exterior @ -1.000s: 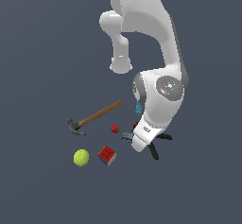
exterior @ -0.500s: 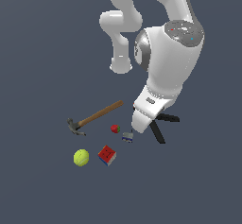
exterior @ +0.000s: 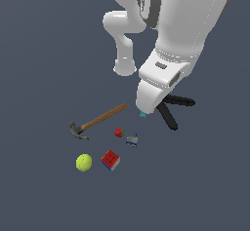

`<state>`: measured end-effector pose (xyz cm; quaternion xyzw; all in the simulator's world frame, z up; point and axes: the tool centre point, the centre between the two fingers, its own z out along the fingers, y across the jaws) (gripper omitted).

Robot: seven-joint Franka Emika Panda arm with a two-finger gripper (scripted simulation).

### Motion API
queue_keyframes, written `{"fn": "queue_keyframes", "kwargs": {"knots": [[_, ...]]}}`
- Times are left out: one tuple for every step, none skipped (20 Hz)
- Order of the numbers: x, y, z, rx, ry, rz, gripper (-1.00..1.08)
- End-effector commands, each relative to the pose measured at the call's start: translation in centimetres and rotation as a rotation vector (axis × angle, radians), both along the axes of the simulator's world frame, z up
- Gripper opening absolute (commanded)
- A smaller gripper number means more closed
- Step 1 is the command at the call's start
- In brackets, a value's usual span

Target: Pick up a designated object from a clutter of objects.

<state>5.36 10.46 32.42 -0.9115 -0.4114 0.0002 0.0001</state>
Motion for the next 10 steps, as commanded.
{"fn": "queue_keyframes", "kwargs": {"knots": [[-0.2, -0.1, 1.7, 0.001, 0.000, 0.000, -1.00], [-0.2, -0.2, 2.2, 0.001, 0.000, 0.000, -1.00], [-0.3, -0.2, 2.6, 0.001, 0.000, 0.000, -1.00], [-0.3, -0.2, 2.9, 0.001, 0.000, 0.000, -1.00], [-0.3, -0.2, 3.2, 0.001, 0.000, 0.000, -1.00], [-0.3, -0.3, 3.5, 0.000, 0.000, -0.001, -1.00], [-0.3, -0.3, 3.7, 0.000, 0.000, -0.001, -1.00], [-0.3, -0.3, 3.8, 0.000, 0.000, -0.001, -1.00], [-0.3, -0.3, 3.9, 0.000, 0.000, -0.001, -1.00], [-0.3, -0.3, 3.9, 0.000, 0.000, -0.001, -1.00]]}}
